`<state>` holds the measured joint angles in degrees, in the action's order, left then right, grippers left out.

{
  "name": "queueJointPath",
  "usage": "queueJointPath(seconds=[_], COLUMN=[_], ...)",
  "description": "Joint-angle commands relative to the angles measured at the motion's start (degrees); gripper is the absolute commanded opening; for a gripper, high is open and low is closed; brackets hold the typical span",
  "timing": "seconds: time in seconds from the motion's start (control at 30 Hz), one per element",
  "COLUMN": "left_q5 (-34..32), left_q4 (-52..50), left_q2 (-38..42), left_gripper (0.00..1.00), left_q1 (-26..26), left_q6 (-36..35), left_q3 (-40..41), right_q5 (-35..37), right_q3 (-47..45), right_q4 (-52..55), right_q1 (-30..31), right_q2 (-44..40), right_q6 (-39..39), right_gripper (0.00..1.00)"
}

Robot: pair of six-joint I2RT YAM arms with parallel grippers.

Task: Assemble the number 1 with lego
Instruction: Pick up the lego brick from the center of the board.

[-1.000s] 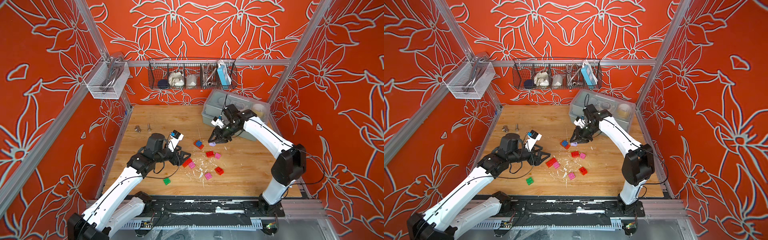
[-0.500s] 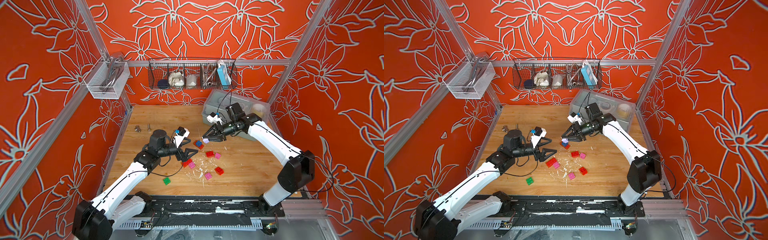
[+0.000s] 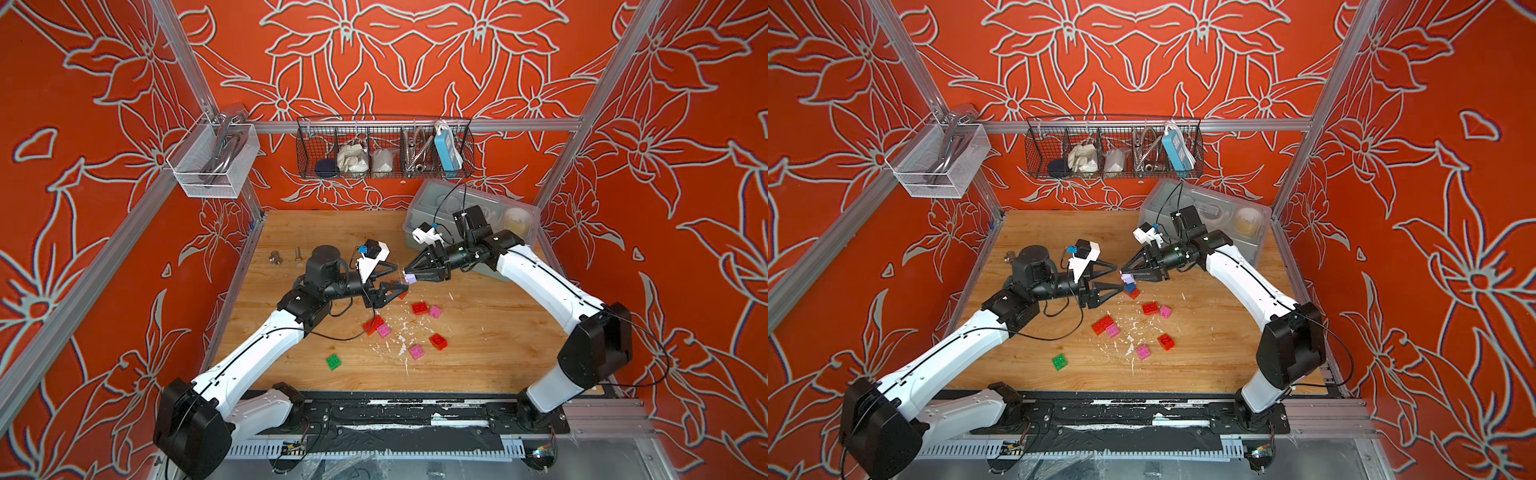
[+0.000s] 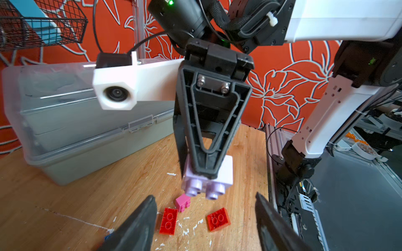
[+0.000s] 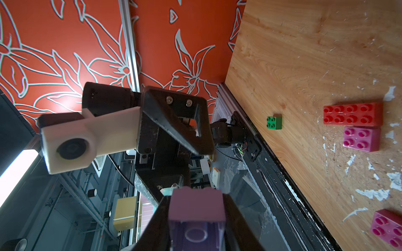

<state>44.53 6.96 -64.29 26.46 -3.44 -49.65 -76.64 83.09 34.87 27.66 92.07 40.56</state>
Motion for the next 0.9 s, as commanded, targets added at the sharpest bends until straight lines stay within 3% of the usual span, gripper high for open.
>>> queueJointPath(seconds=[0.0, 0.53, 0.77, 0.87], left_q5=[1.79, -1.49, -0.5, -1.18], left_q4=[0.48, 2.35, 0.72, -1.23], left_q2=[-0.53, -5.21, -5.18, -4.54], left_gripper=[0.67, 0.62, 0.39, 0.32], left_q1=[0.7, 1.23, 1.36, 1.31], left_q6=[-1.07, -0.77, -2.67, -4.05], left_q3=[-1.72, -4.92, -5.21, -5.09], right_q5=[-2.14, -3.12, -3.51, -3.64], right_q3=[-0.54, -1.88, -1.83, -1.78], right_q4=[-3.27, -6.28, -9.2, -10.5], right_q1=[0.02, 0.73, 0.71, 0.72], right_q2=[-1.09, -1.46, -1.27, -0.89], right_q6=[1.82, 4.14, 6.44, 7.96], right_gripper=[0.22, 0.23, 0.23, 0.34])
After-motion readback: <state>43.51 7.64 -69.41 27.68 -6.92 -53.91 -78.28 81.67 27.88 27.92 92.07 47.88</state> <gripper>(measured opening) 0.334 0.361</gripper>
